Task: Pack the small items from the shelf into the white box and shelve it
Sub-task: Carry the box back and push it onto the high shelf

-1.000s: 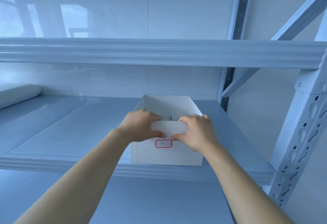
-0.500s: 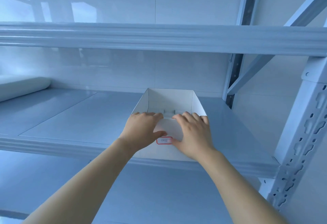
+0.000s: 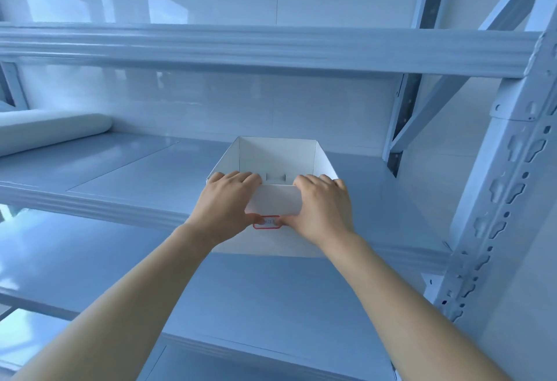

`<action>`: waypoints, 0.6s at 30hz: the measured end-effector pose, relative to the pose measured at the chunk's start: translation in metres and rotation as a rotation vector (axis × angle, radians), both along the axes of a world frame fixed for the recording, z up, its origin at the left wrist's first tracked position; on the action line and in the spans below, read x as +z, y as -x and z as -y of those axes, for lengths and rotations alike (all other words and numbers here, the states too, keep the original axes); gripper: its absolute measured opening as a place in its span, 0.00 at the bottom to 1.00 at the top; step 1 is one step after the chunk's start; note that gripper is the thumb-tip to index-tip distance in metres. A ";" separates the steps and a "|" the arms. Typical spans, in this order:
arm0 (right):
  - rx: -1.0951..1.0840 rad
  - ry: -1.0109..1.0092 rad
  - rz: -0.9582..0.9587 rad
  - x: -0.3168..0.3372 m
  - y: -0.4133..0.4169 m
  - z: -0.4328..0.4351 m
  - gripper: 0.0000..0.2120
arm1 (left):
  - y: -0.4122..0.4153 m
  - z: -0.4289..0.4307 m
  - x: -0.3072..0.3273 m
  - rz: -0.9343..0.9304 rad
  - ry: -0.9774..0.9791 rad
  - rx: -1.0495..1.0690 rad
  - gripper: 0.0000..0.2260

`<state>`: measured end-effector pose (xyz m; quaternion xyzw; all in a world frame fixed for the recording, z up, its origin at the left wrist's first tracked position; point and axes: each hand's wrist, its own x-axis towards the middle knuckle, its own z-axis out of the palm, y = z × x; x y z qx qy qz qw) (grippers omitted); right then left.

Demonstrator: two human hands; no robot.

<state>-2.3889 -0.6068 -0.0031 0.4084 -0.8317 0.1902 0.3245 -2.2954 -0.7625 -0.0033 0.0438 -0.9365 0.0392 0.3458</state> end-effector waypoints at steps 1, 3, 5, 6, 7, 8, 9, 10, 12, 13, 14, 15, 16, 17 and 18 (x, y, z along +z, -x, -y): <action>0.015 0.021 0.013 -0.001 -0.004 -0.003 0.22 | -0.005 -0.004 -0.002 -0.015 0.012 0.012 0.20; 0.052 0.051 0.026 -0.002 -0.011 -0.009 0.23 | -0.016 -0.012 -0.005 -0.041 0.035 0.034 0.21; 0.078 0.082 0.027 -0.003 -0.017 -0.014 0.23 | -0.025 -0.018 -0.007 -0.069 0.044 0.041 0.23; 0.084 0.095 0.026 -0.003 -0.020 -0.016 0.23 | -0.029 -0.020 -0.007 -0.080 0.043 0.043 0.23; 0.088 0.107 0.022 -0.004 -0.023 -0.017 0.23 | -0.033 -0.022 -0.006 -0.087 0.038 0.046 0.24; 0.092 0.118 0.017 -0.004 -0.027 -0.018 0.23 | -0.037 -0.023 -0.006 -0.087 0.029 0.049 0.24; 0.094 0.129 0.011 -0.005 -0.030 -0.019 0.23 | -0.040 -0.024 -0.005 -0.082 0.020 0.050 0.24; 0.096 0.138 0.003 -0.006 -0.033 -0.020 0.23 | -0.043 -0.026 -0.005 -0.076 0.014 0.048 0.24; 0.101 0.148 -0.014 -0.006 -0.039 -0.022 0.22 | -0.049 -0.028 -0.005 -0.071 0.005 0.044 0.23; 0.103 0.152 -0.023 -0.006 -0.043 -0.022 0.22 | -0.052 -0.028 -0.005 -0.071 0.005 0.042 0.23; 0.104 0.157 -0.034 -0.006 -0.046 -0.022 0.22 | -0.056 -0.027 -0.005 -0.074 0.006 0.039 0.23; 0.103 0.162 -0.046 -0.006 -0.050 -0.021 0.22 | -0.061 -0.027 -0.004 -0.079 0.009 0.033 0.23; 0.104 0.166 -0.058 -0.006 -0.053 -0.022 0.23 | -0.064 -0.026 -0.003 -0.084 0.011 0.027 0.22; 0.112 0.173 -0.073 -0.006 -0.060 -0.019 0.23 | -0.071 -0.022 -0.003 -0.084 0.013 0.028 0.22; 0.116 0.183 -0.086 -0.006 -0.065 -0.016 0.23 | -0.077 -0.020 -0.003 -0.084 0.019 0.029 0.22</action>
